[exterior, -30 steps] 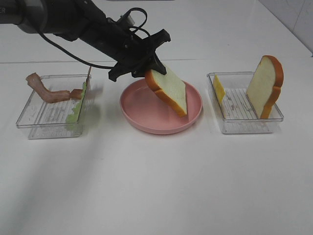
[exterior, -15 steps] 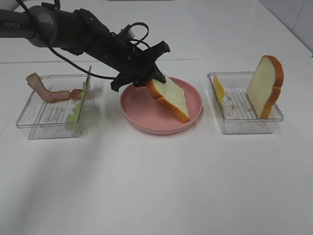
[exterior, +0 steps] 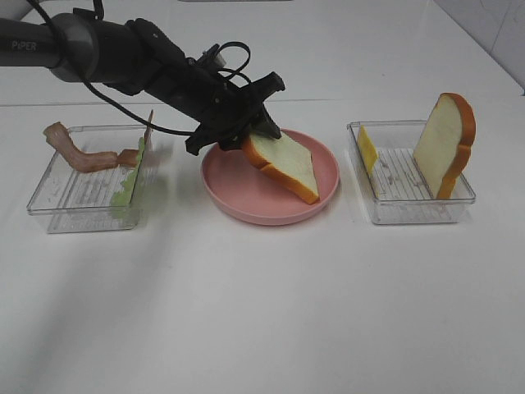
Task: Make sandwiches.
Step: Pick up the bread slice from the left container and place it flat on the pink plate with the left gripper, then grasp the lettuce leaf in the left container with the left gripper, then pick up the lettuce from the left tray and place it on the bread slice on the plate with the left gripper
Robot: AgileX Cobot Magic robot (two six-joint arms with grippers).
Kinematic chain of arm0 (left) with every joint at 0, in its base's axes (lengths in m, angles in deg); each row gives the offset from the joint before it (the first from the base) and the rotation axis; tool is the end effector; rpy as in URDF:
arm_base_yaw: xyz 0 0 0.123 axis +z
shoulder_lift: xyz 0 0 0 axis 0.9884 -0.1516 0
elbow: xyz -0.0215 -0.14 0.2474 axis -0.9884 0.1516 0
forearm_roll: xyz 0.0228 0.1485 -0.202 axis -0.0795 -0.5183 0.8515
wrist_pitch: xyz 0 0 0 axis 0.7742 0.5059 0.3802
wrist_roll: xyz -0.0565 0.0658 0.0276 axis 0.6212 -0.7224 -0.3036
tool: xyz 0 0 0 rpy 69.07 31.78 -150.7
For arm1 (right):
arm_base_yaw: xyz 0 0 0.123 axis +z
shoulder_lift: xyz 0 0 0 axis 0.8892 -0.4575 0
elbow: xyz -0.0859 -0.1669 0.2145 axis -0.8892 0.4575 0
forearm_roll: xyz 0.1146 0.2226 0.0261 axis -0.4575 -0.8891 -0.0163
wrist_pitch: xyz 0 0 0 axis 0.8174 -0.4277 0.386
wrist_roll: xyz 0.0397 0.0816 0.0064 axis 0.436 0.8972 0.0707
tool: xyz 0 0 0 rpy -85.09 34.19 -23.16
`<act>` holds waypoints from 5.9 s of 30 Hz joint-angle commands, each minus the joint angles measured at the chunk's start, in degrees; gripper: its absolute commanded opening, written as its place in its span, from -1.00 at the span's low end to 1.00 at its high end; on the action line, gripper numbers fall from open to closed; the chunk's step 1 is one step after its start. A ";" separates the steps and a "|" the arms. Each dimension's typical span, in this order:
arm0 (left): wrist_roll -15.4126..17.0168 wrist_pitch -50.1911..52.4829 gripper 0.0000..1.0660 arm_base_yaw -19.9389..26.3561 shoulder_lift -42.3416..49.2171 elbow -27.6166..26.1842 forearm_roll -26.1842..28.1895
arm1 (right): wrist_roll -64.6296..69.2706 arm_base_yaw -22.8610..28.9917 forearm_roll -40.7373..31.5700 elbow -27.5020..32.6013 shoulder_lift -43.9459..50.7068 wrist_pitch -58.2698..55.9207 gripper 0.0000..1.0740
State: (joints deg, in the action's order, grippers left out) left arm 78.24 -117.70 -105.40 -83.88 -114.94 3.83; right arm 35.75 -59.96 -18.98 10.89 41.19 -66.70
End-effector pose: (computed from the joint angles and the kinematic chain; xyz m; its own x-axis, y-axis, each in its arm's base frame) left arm 0.4585 -0.2455 0.1321 -0.9214 -0.2849 -0.2644 -0.0337 0.7361 -0.6760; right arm -0.0023 -0.0055 0.2614 -0.5297 -0.0063 -0.8482 0.0107 0.9998 -0.0142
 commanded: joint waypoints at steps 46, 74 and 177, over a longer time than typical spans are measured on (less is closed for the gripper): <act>20.28 -36.55 0.83 -6.93 -3.15 -29.56 -47.61 | 0.40 -0.17 -0.52 -0.23 2.01 -0.17 0.84; 12.38 -43.89 0.83 -4.81 12.09 -30.42 -50.31 | 0.40 -0.17 -0.52 -0.23 2.01 -0.17 0.84; 28.71 -34.03 -1.00 3.44 7.51 -2.23 -52.94 | 0.40 -0.17 -0.52 -0.23 2.01 -0.17 0.84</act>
State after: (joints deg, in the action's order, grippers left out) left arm 106.72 -152.02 -102.02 -77.98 -117.29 -49.34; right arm 35.75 -59.96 -19.27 10.89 41.19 -66.70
